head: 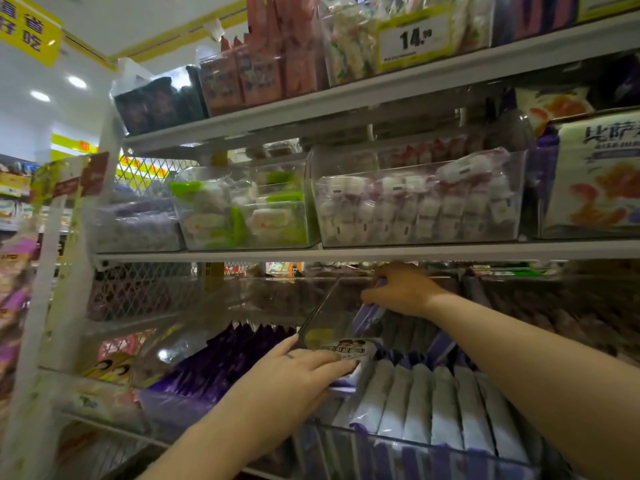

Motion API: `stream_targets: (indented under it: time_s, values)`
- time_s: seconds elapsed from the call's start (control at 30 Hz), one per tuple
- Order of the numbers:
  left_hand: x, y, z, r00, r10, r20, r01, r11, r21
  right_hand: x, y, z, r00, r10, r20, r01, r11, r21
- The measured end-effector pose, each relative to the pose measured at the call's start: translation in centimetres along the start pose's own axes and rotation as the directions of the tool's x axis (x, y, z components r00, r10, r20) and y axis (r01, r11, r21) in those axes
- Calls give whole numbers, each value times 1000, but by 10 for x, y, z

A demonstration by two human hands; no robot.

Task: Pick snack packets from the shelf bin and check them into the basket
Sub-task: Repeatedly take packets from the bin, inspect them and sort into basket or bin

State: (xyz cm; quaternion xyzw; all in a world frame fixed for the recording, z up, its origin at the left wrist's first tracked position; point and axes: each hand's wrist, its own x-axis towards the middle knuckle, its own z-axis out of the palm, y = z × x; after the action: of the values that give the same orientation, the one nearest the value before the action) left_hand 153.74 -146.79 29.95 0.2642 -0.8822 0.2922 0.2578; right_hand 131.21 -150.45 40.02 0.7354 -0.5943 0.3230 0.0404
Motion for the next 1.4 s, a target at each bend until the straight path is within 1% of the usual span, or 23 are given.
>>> stream_targets:
  time_s: [0.03, 0.07, 0.1, 0.13, 0.2, 0.27, 0.3, 0.33, 0.4, 0.5, 0.6, 0.67, 0.8, 0.9, 1.0, 1.1, 1.17, 1.27, 1.3, 1.4]
  values:
    - [-2, -1, 1, 997, -32, -64, 27, 997, -74, 0, 1, 1, 1000, -4, -3, 4, 1000, 17]
    - [-4, -1, 1, 988, -111, -107, 89, 978, -190, 1, 3, 1, 1000, -4, -5, 5, 999, 37]
    - [-5, -1, 1, 963, -217, -160, 160, 938, -306, 0, 6, 0, 1000, -1, -11, 2, 998, 63]
    - [-5, 1, 0, 925, -326, -193, 225, 883, -412, -1, 8, 0, 1000, 3, -19, -1, 996, 88]
    - [-5, 5, 1, 826, -485, -289, 276, 793, -542, -3, 13, -2, 999, 11, -35, -7, 991, 134]
    - [-6, 11, -2, 712, -606, -354, 302, 720, -625, -6, 18, -5, 999, 14, -45, -7, 988, 156]
    - [-7, 14, -3, 673, -640, -369, 308, 697, -648, -7, 19, -7, 999, 17, -46, -10, 989, 149]
    - [-9, 17, -3, 645, -661, -384, 306, 684, -663, -7, 20, -9, 999, 23, -43, -17, 991, 133]
    - [-13, 20, -1, 612, -687, -392, 308, 663, -682, -7, 21, -11, 999, 33, -35, -29, 996, 89]
    - [-15, 24, 0, 584, -708, -397, 313, 648, -695, -7, 15, -8, 1000, 10, -8, -10, 1000, 29]
    - [-13, 27, -3, 585, -720, -374, 312, 625, -715, -2, 3, 0, 997, -35, 73, 37, 999, -24]
    - [-12, 27, -2, 589, -722, -363, 313, 618, -721, 3, -4, 6, 994, -58, 97, 62, 997, -47]
    - [-10, 24, -2, 563, -754, -339, 339, 585, -737, 11, -3, 22, 992, -123, 41, 121, 991, 57]
    - [-9, 23, -3, 560, -767, -313, 349, 561, -751, 14, 5, 30, 991, -136, 7, 135, 984, 121]
    - [-7, 22, -3, 544, -778, -315, 349, 551, -758, 15, 11, 34, 977, -207, 59, 199, 972, 122]
    - [-7, 21, -2, 524, -805, -278, 355, 503, -788, 6, 8, 39, 963, -251, 96, 229, 954, 195]
    - [-8, 21, -3, 515, -820, -249, 349, 466, -813, 6, 8, 44, 963, -254, 87, 235, 955, 181]
    - [-8, 22, -4, 509, -826, -243, 335, 450, -828, 9, 10, 50, 967, -252, 28, 243, 953, 180]
    - [-8, 22, -4, 508, -827, -242, 332, 447, -830, 11, 12, 50, 971, -240, 10, 234, 954, 186]
    - [-10, 21, -5, 507, -828, -241, 332, 445, -832, 12, 21, 47, 988, -144, -47, 149, 976, 155]
